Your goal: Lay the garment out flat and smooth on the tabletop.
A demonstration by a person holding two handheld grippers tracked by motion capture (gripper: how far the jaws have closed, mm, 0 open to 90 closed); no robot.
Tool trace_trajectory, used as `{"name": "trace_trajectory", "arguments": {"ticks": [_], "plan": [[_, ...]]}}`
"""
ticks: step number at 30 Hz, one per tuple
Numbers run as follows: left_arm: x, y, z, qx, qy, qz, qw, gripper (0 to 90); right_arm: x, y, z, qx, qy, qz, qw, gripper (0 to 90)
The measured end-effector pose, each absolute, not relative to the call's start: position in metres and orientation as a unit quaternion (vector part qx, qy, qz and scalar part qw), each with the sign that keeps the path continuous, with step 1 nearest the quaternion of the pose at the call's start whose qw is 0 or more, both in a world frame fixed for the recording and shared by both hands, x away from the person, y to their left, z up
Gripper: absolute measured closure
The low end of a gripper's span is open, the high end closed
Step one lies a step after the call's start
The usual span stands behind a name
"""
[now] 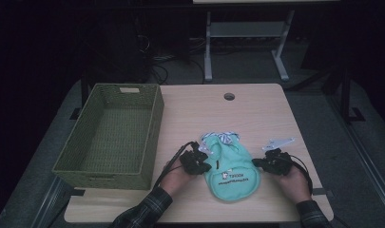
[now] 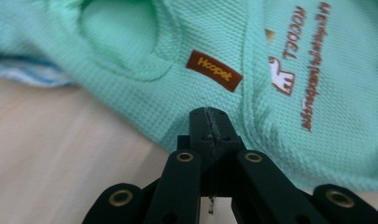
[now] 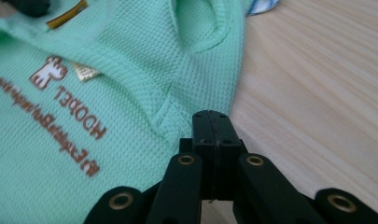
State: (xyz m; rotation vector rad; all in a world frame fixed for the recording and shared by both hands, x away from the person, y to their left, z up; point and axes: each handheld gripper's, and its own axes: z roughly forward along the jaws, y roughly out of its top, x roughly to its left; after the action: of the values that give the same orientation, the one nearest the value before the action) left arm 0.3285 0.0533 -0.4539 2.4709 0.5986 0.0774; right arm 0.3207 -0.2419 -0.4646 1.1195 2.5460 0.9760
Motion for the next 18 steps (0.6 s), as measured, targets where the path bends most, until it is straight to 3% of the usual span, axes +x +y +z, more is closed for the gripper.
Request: {"name": "trace_trajectory", "arguments": {"ticks": [11, 18], "plan": [[0.312, 0.039, -0.455, 0.927, 0.208, -0.013, 0.311, 86.1, 0.33, -0.245, -0.465, 0.386, 0.856, 0.326, 0.111, 89.9], [0.318, 0.043, -0.44, 0.916, 0.211, -0.003, 0.34, 85.0, 0.322, -0.231, -0.451, 0.365, 0.852, 0.361, 0.102, 89.8]]}}
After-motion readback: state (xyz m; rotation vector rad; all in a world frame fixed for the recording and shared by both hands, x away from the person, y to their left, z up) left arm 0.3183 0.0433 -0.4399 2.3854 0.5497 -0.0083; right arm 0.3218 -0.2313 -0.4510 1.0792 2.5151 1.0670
